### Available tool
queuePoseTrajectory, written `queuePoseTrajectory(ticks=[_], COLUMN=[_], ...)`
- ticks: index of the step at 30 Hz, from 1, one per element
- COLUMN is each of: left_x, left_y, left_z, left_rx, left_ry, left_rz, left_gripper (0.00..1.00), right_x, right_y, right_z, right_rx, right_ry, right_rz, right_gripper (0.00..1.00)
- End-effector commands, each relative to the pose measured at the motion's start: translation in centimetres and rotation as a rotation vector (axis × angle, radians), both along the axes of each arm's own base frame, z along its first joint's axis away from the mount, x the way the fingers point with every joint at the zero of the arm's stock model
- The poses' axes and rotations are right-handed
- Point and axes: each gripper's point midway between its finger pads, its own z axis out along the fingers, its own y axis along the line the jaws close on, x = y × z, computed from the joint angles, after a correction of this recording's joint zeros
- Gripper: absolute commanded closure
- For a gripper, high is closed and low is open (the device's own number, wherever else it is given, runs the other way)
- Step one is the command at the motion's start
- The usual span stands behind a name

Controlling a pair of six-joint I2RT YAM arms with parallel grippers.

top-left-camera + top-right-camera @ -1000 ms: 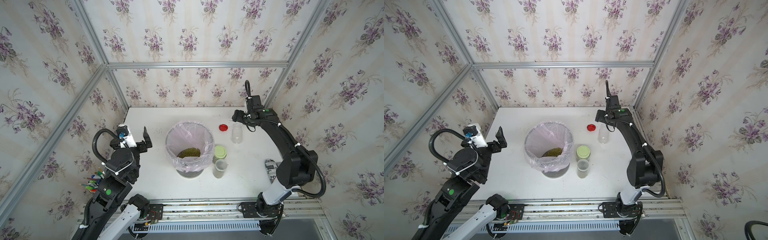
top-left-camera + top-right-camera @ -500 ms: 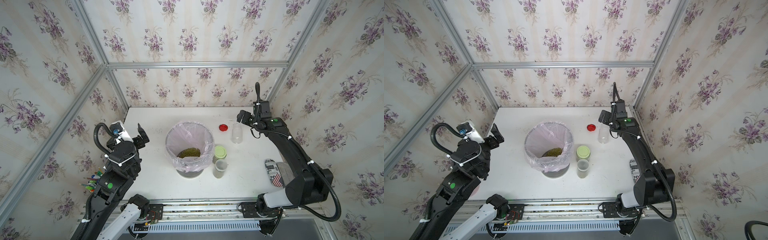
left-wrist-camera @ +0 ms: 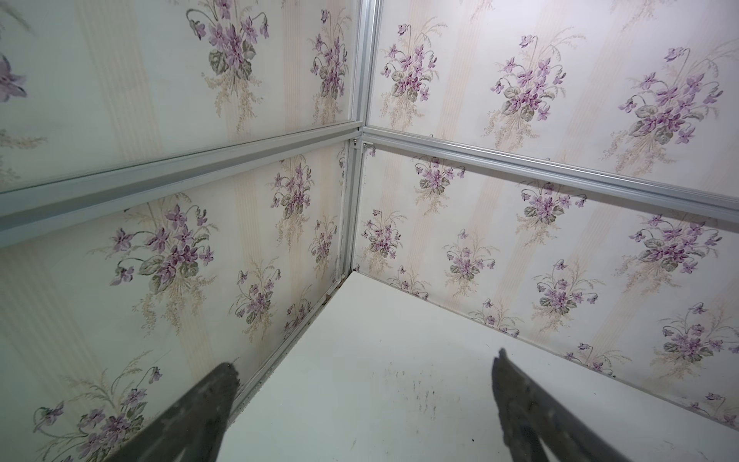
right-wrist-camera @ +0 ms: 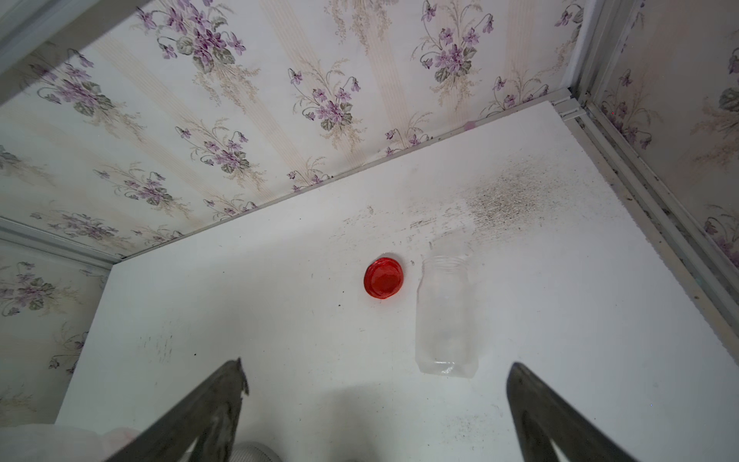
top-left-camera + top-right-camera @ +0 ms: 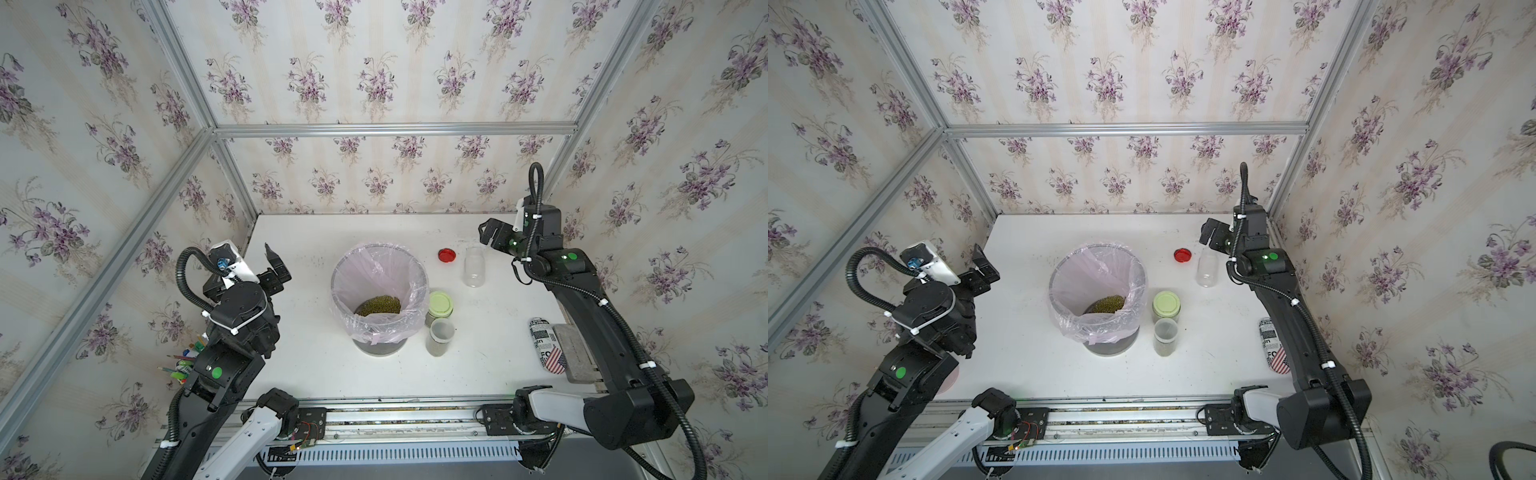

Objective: Empty moldy mung beans from jars
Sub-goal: Place the jar at the center of the board, then pick up the jar from the center of the board.

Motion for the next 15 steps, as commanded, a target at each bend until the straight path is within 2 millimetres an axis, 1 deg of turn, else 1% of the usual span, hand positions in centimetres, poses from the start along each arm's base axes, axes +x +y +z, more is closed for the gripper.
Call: queuePoseTrajectory(ticks=[1,6,9,11,15], left_x=[0.7,2.2,2.6,2.8,3.4], left_y=[-0.8,-2.5,-3.7,-4.1,-4.5], left_z=[0.4,0.9,1.1,1.3,0.9], left_rx=[0.028,0.052,0.063,0.067,0.071], left_ry=[0.050,0.147,0.191,0.210,0.272], left_rz=[-0.037,-0.124,-0.195,-0.214,-0.222], left_gripper=[0.00,0.00,0.00,0.00,0.00], right_x=[-0.8,-2.1,-2.9,-3.5,-4.3], right_y=[0.4,-0.5,-1.0,-1.2,-0.5], right_z=[0.5,1.5,2.2,2.7,3.1], right_rx=[0.023,0.010,-0.006,-0.014,0.003], right_ry=[0.005,-0.034,-0.049,-0.051,-0.041], right_rz=[0.022,-0.009,-0.025,-0.029,0.017], right_gripper=[0.00,0.00,0.00,0.00,0.00])
